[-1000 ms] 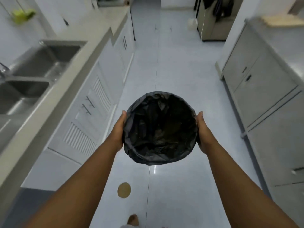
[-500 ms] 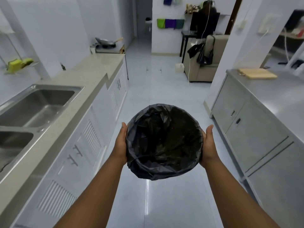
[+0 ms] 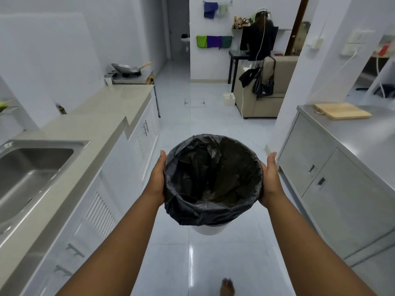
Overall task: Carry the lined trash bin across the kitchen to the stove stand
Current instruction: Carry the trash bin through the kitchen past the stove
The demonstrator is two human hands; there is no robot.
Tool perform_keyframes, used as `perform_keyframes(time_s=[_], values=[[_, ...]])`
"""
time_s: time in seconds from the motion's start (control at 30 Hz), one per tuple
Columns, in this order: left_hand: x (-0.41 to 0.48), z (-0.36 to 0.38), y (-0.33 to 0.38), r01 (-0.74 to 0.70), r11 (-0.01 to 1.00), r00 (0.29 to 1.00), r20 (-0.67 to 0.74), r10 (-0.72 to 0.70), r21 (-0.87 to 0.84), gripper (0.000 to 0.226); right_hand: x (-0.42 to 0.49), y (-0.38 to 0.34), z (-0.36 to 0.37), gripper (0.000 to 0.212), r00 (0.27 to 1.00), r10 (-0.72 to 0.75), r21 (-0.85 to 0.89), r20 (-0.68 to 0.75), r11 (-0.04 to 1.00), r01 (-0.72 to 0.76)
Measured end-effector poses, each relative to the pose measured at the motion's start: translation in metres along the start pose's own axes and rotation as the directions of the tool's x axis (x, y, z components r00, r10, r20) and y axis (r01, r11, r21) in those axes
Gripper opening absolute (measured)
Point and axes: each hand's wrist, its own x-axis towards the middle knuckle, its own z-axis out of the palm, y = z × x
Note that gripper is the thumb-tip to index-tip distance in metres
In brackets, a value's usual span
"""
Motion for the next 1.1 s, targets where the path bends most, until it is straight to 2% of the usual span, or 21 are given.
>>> perform_keyframes(time_s=[0.2, 0.4, 0.77, 1.1], values=[[0.110, 0.021, 0.018, -0.015, 1.000, 0.997, -0.074, 0.016, 0.007, 0.068, 0.120, -0.039, -0.010, 0.082, 0.998, 0.008, -0.017, 0.054, 1.000, -0.007], [0.216, 0.051, 0.050, -0.055, 0.998, 0.994, -0.095, 0.057, 0.021, 0.064, 0.231, -0.090, -0.021, 0.078, 0.994, 0.004, -0.051, 0.105, 0.999, 0.001], [0.420, 0.046, 0.096, -0.065, 0.998, 0.996, -0.061, 0.065, -0.001, 0.062, 0.439, -0.138, -0.010, 0.076, 0.996, 0.029, -0.076, 0.079, 0.997, -0.023], [0.639, 0.021, 0.161, 0.007, 1.000, 0.999, -0.040, -0.006, 0.008, 0.064, 0.647, -0.183, 0.024, 0.076, 1.000, 0.021, -0.060, -0.002, 0.998, -0.021]])
